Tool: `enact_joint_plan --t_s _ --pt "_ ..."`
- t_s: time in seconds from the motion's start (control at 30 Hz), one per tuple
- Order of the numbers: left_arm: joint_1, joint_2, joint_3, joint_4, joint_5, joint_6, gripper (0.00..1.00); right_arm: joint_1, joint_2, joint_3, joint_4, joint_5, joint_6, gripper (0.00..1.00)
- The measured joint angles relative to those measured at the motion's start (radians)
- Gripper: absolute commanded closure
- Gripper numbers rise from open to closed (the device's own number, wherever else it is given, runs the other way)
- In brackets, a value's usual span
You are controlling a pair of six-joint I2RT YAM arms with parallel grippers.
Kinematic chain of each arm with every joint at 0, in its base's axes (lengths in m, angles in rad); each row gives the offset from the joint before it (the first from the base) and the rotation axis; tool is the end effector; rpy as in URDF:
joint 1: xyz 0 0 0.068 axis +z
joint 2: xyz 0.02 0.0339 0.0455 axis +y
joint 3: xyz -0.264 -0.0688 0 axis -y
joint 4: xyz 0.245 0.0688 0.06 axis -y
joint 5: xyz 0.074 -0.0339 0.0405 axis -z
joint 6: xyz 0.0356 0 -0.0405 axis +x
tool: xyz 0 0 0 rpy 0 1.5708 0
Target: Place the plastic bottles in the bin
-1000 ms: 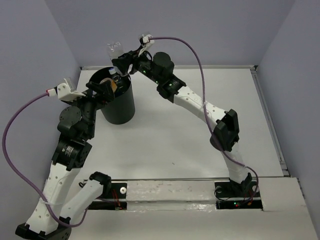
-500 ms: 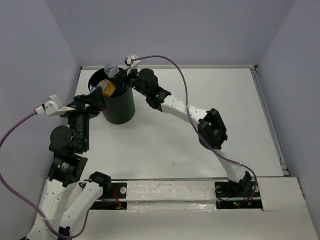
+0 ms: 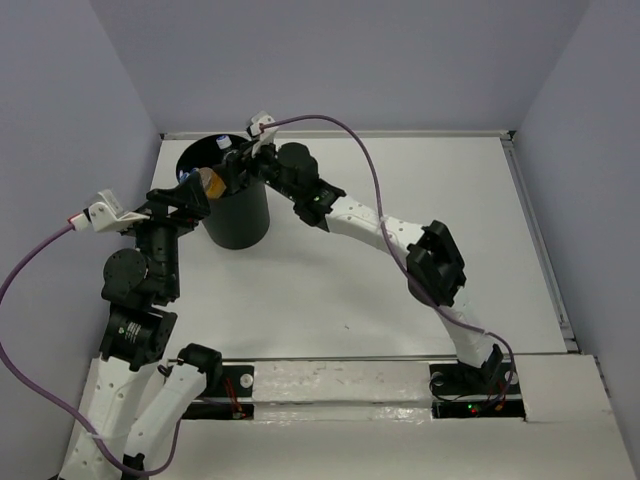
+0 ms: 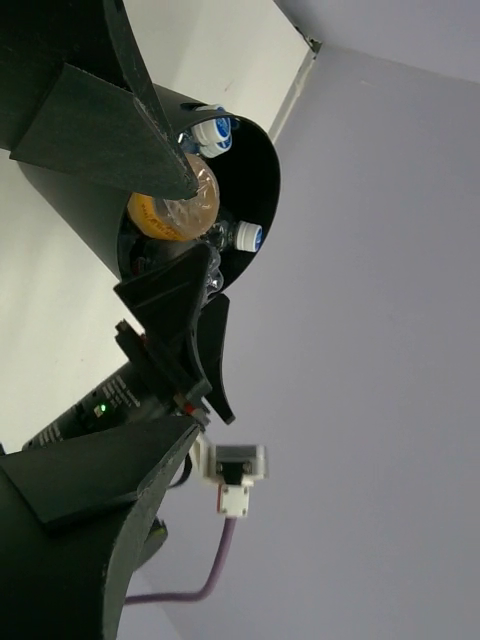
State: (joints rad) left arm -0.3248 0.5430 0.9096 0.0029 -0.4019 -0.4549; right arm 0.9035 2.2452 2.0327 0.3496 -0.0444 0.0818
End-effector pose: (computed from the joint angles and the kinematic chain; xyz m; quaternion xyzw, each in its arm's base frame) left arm 0.0999 -0.0190 0.4323 -0.2003 0.5419 -0.2029 0.7906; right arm 0.3364 0.4295 0.3417 -0.2777 0.5955 0.3693 0.6572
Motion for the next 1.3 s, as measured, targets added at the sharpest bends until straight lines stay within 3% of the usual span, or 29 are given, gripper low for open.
enact_joint_plan --t_s 0.17,0.37,0.57,0.7,0.93,1.1,1.3 --pt "0.0 0.0 0.016 -0.014 -0.006 -0.004 0.01 0.003 -0.126 -0.065 -0.004 -0.006 0.016 0.06" --pt "0.001 -0.006 0.054 -0.028 0.056 -0.026 0.01 0.004 -0.447 -0.353 0.003 -0.008 0.07 0.0" --pt "0.002 -0.053 0.048 -0.058 0.223 -0.045 0.01 0.008 -0.97 -0.887 -0.021 -0.019 0.147 0.0" --pt "0.002 -0.099 0.037 -0.088 0.342 -0.06 0.01 0.008 -1.344 -1.165 -0.164 -0.006 0.186 0.0" --pt "0.002 -0.201 -0.125 -0.156 0.482 -0.127 0.01 0.008 -1.869 -1.366 -0.473 0.129 0.29 0.0" --pt "0.002 -0.248 -0.227 -0.196 0.553 -0.162 0.01 0.008 -2.004 -1.4 -0.62 0.198 0.346 0.0" --pt "0.002 -0.256 -0.242 -0.211 0.589 -0.174 0.01 0.008 -2.008 -1.403 -0.73 0.236 0.36 0.0"
